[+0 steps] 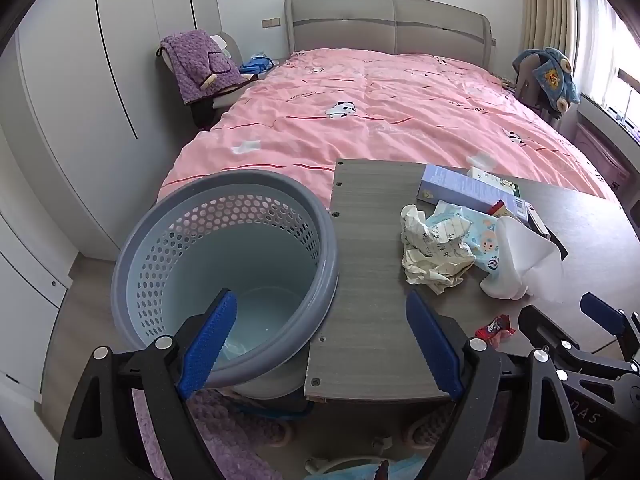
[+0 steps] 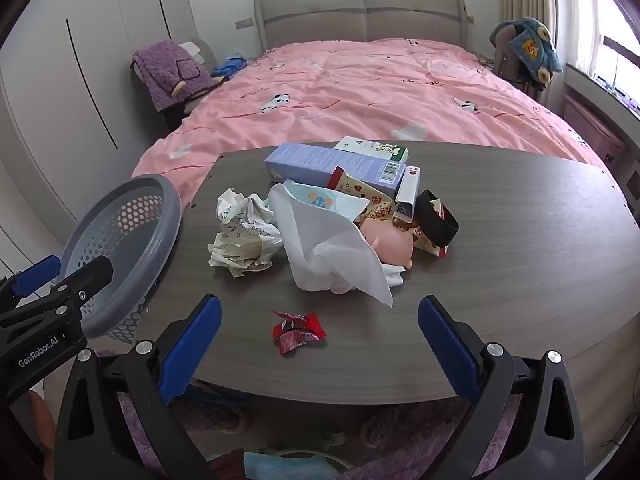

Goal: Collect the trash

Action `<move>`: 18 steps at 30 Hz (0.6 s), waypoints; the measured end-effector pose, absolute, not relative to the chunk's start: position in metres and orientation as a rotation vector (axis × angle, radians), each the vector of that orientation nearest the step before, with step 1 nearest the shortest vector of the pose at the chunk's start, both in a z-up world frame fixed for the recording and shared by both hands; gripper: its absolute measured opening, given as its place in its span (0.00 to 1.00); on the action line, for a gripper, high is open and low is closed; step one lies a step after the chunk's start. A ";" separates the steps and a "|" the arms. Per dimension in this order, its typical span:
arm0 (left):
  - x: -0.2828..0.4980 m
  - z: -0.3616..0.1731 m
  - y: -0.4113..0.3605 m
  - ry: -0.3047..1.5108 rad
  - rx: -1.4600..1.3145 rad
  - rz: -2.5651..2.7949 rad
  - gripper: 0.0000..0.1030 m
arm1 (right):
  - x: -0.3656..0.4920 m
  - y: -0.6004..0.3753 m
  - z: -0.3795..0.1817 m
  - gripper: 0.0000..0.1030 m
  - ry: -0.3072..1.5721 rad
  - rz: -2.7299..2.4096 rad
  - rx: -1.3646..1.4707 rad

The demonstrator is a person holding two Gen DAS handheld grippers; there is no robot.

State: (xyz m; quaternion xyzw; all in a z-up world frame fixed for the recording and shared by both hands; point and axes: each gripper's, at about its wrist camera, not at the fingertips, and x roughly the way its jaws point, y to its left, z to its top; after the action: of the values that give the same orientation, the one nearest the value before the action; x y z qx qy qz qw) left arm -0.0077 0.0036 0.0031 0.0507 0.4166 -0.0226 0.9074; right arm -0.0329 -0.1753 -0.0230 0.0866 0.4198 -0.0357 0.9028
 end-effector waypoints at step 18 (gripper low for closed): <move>-0.014 0.004 0.003 0.859 0.107 -0.049 0.80 | -0.039 -0.183 -0.023 0.94 0.856 -0.075 0.200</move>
State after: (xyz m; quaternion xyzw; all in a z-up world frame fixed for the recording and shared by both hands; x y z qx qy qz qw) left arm -0.0135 0.0025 0.0042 0.0517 0.4164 -0.0239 0.9074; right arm -0.0389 -0.1827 -0.0229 0.0970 0.4142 -0.0362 0.9043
